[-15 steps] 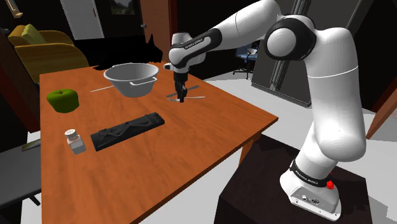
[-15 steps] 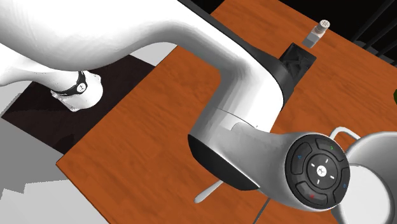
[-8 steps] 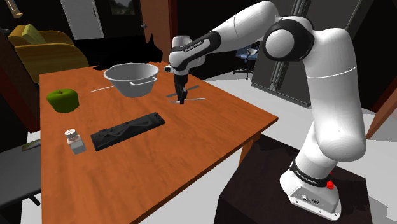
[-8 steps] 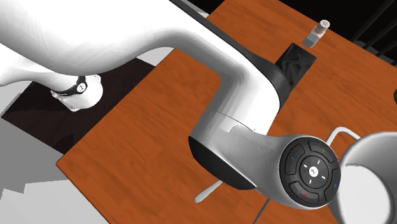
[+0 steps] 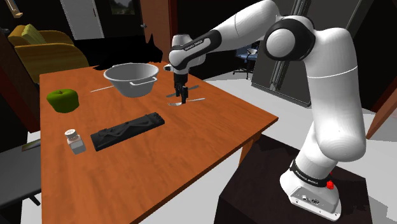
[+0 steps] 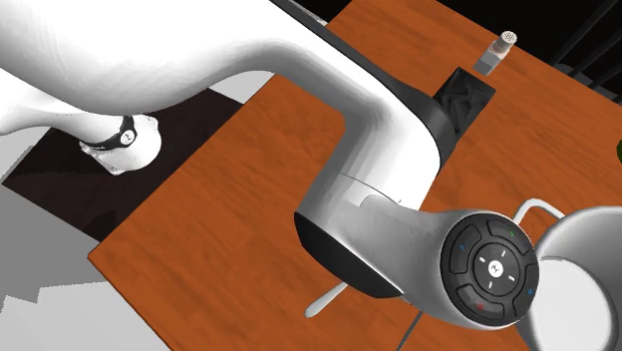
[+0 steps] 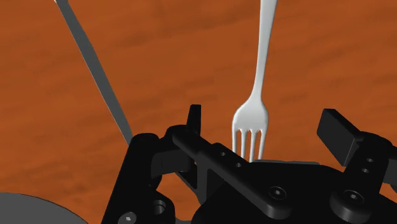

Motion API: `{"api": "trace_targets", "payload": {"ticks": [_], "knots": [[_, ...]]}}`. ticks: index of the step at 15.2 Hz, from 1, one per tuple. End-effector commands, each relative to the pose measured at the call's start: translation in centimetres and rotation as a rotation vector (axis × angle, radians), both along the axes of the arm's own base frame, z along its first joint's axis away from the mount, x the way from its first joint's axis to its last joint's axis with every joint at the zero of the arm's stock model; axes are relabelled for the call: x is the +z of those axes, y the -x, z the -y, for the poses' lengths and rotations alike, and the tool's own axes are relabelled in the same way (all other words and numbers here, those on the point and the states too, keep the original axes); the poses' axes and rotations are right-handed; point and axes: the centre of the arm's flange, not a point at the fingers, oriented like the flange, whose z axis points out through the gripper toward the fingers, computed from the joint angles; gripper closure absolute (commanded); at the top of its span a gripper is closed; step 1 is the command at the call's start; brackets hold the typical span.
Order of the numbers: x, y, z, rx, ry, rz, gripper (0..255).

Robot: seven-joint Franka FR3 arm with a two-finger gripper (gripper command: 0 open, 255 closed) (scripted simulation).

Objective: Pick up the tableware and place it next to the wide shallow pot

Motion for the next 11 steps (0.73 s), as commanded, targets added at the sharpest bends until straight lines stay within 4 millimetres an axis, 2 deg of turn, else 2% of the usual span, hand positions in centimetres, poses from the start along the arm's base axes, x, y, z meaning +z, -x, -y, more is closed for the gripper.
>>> {"api": "trace_targets", "payload": {"ticks": [1,3,11], "knots": [[2.1,-0.1,0.1,0.000,0.000,0.000,0],[4.5,0.0,0.2,0.000,0.000,0.000,0],[4.5,0.0,0.2,0.000,0.000,0.000,0]]}}
